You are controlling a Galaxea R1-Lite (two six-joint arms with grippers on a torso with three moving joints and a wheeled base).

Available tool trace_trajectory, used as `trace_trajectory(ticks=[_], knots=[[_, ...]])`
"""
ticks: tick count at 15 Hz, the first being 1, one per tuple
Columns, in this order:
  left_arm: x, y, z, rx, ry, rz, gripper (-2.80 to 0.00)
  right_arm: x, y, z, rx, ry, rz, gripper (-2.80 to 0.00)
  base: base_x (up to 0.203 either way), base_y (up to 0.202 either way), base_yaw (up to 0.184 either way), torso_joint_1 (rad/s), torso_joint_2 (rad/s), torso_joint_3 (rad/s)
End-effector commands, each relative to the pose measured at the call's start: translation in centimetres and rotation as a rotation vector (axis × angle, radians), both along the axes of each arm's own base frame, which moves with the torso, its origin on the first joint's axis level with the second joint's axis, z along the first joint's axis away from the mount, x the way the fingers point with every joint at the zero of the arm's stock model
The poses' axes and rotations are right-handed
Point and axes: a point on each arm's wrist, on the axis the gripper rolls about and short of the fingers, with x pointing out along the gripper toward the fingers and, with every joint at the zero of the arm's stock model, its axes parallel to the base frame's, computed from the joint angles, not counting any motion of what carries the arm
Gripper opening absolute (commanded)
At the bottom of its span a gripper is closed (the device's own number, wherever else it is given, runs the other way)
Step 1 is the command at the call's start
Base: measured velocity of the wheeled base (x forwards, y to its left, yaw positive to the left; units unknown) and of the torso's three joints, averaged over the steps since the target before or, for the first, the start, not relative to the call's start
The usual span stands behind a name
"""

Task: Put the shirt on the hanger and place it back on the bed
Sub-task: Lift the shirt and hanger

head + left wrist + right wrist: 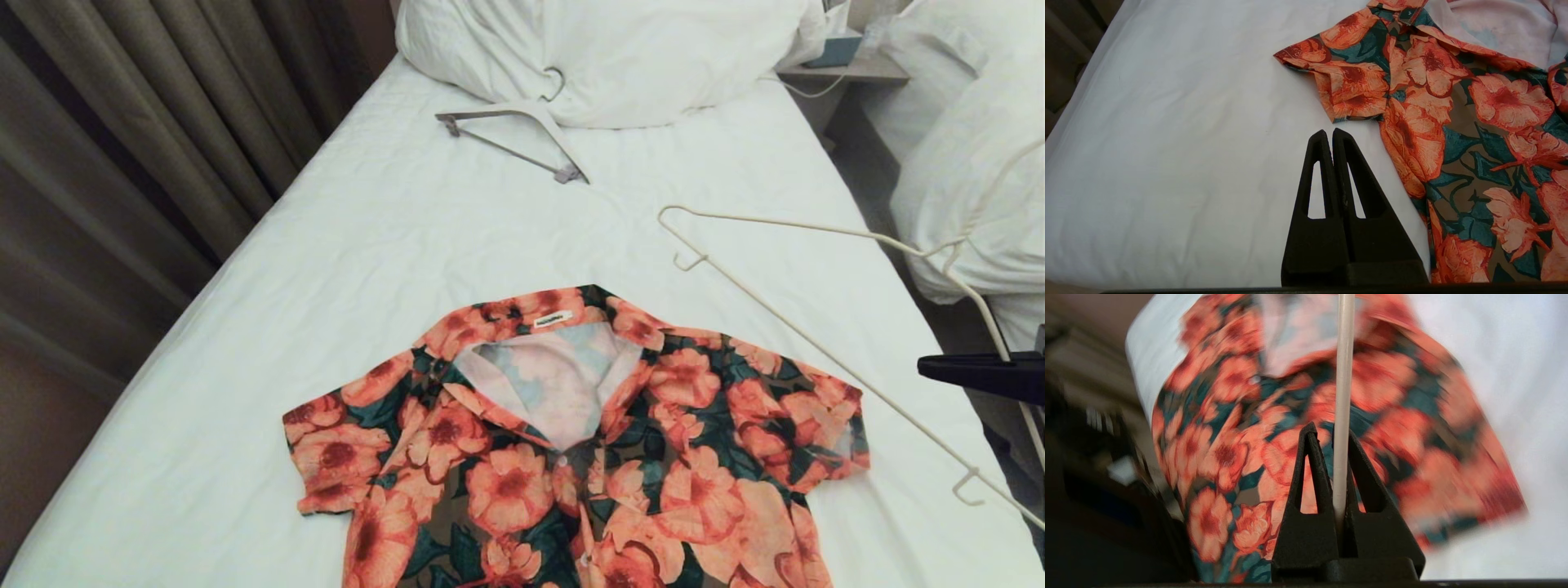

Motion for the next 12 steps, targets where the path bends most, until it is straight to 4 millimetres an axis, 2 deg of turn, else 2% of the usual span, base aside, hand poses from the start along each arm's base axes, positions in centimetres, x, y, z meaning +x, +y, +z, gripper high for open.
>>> trace_trajectory(ticks=[1,5,9,12], knots=[[0.0,0.0,0.0,0.0,0.002,0.0,-2.8,-1.1,1.7,0.7,-0.061,-0.121,0.091,-2.8,0.0,0.0,0.0,0.0,0.0,0.0],[0.0,0.0,0.0,0.01,0.003,-0.002,-2.8,-1.7,4.7,1.1,-0.144,-0.289,0.269,-2.8,0.0,0.0,0.0,0.0,0.0,0.0],[0.0,0.0,0.0,0.0,0.003,0.004,-2.8,-2.1,7.0,0.6,-0.148,-0.333,0.405,-2.8,0.0,0.0,0.0,0.0,0.0,0.0],[0.0,0.0,0.0,0.01,0.002,0.007,-2.8,-2.2,7.5,1.2,-0.155,-0.397,0.426,-2.8,0.0,0.0,0.0,0.0,0.0,0.0]])
